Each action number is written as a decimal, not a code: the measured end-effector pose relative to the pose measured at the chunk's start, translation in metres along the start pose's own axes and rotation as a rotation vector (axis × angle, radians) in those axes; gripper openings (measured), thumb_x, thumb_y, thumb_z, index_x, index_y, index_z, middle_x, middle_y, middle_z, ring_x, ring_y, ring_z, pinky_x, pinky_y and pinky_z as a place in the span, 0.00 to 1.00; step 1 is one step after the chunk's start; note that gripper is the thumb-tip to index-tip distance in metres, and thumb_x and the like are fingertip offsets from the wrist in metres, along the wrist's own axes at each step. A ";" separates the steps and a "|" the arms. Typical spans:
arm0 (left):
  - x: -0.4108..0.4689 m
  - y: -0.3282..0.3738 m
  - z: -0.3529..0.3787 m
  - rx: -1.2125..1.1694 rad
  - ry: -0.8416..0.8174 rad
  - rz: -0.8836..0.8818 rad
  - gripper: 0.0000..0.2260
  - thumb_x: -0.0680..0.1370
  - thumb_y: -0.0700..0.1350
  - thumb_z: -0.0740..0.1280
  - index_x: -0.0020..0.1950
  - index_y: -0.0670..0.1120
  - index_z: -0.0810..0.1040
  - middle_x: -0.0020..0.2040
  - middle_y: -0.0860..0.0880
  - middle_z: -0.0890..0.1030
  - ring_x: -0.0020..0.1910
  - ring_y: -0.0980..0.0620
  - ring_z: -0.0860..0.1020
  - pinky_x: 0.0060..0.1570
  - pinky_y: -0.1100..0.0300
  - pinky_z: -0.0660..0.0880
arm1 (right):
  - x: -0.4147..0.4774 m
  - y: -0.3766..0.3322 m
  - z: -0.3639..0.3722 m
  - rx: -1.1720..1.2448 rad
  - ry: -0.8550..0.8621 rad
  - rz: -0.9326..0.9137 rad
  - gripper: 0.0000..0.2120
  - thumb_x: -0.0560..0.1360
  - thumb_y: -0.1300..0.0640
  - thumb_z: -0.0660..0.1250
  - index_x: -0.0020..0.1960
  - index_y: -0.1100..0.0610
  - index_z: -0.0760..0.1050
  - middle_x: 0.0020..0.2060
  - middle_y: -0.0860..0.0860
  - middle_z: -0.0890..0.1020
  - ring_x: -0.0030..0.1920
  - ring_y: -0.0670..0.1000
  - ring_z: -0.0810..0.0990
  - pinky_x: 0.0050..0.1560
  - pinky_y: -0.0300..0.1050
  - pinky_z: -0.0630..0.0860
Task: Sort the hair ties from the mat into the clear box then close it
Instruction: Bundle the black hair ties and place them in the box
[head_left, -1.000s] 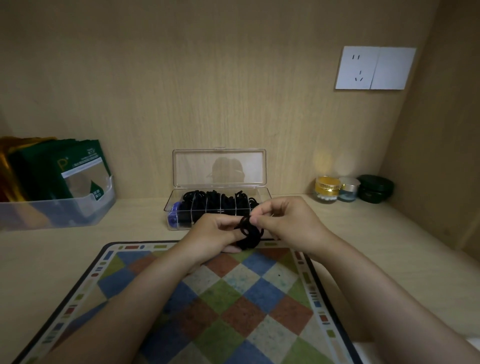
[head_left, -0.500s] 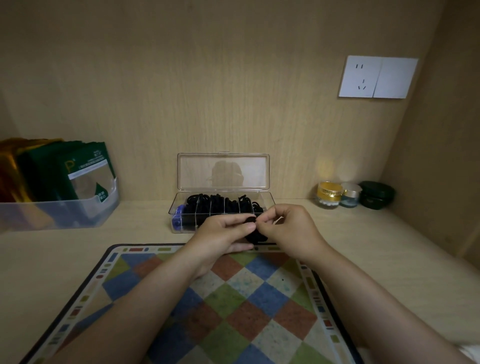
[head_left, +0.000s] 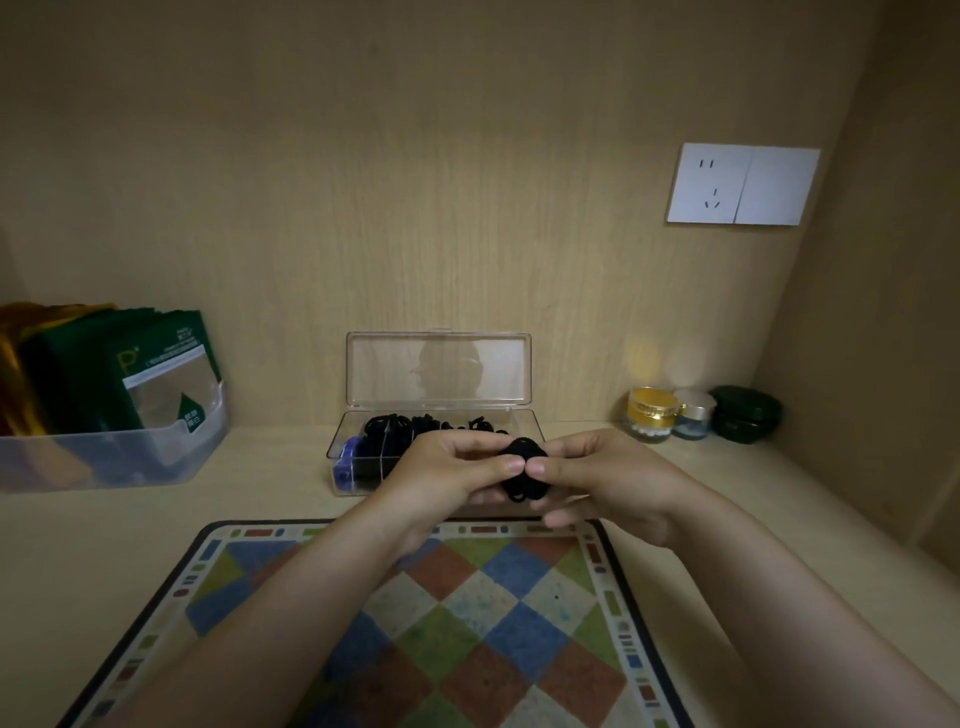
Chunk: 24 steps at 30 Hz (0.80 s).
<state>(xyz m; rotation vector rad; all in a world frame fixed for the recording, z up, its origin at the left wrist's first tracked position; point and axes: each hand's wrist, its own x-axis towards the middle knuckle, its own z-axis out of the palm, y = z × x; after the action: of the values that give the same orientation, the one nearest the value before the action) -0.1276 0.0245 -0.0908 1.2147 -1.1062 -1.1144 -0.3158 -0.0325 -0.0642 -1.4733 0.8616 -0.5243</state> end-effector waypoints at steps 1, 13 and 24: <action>0.004 0.004 0.001 -0.012 -0.013 -0.006 0.13 0.73 0.40 0.75 0.57 0.44 0.83 0.52 0.46 0.86 0.51 0.51 0.85 0.48 0.60 0.82 | 0.001 -0.003 -0.002 0.016 0.006 0.005 0.14 0.73 0.59 0.73 0.56 0.64 0.82 0.46 0.60 0.86 0.41 0.51 0.85 0.39 0.42 0.83; 0.076 0.021 -0.009 0.723 0.081 0.225 0.12 0.82 0.48 0.64 0.64 0.52 0.80 0.62 0.57 0.79 0.59 0.59 0.76 0.57 0.64 0.68 | 0.062 -0.022 -0.014 -0.325 0.514 0.020 0.08 0.73 0.56 0.75 0.43 0.61 0.81 0.40 0.58 0.85 0.32 0.51 0.81 0.29 0.41 0.79; 0.085 -0.014 -0.020 1.008 -0.032 0.326 0.18 0.82 0.45 0.60 0.72 0.56 0.71 0.69 0.52 0.72 0.70 0.51 0.66 0.71 0.49 0.65 | 0.101 -0.022 0.001 -1.070 0.587 0.066 0.08 0.72 0.50 0.73 0.43 0.55 0.84 0.34 0.52 0.84 0.32 0.49 0.81 0.30 0.41 0.75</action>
<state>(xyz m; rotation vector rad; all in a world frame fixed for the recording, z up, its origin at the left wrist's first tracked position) -0.0974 -0.0574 -0.1031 1.6665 -1.9108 -0.2774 -0.2487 -0.1110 -0.0610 -2.2741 1.8254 -0.4633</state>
